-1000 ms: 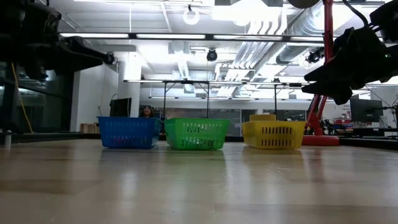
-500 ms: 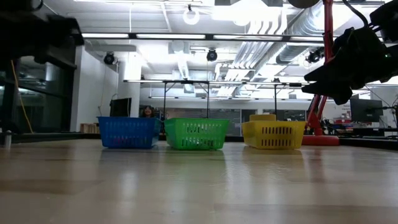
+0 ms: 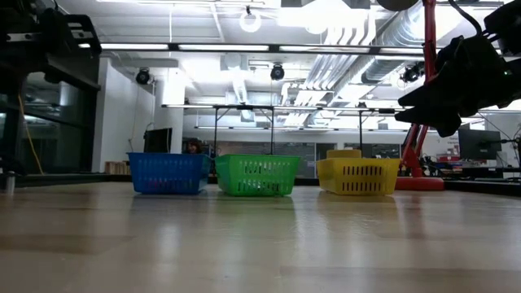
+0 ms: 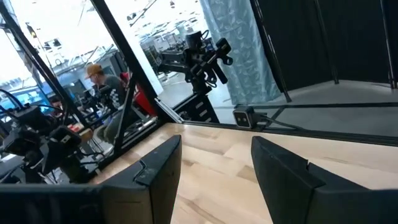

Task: Pick and place Stapler, Stapler remover, tape
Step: Return to Home Position

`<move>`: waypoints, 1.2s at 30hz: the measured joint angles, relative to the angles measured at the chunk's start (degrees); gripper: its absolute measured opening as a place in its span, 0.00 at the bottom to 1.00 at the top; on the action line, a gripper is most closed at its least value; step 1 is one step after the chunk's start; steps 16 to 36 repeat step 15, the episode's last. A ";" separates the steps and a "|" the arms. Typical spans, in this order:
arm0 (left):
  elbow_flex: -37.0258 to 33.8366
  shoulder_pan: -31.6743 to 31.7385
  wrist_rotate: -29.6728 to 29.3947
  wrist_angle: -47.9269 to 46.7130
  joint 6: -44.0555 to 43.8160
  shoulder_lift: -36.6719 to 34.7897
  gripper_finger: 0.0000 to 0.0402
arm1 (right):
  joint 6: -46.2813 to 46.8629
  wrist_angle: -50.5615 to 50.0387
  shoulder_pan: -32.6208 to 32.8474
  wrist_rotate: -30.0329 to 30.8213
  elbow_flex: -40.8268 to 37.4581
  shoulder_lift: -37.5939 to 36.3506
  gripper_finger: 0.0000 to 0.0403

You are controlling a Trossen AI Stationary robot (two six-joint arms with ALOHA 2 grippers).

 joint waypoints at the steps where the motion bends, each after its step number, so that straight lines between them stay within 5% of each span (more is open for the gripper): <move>1: 0.00 0.00 0.00 -0.24 0.00 0.00 0.47 | 0.00 0.01 0.01 0.00 0.00 0.02 0.55; 7: 0.00 -0.17 -3.24 -0.79 1.36 0.00 0.47 | 0.00 0.00 0.00 0.00 0.00 0.01 0.55; 15: 0.00 -0.74 -40.28 -1.02 9.62 2.11 0.47 | 0.00 0.03 0.00 0.07 0.00 0.02 0.55; 36: 0.00 -0.74 -40.28 -1.02 9.62 2.11 0.47 | 0.00 0.03 0.00 0.07 0.00 0.02 0.55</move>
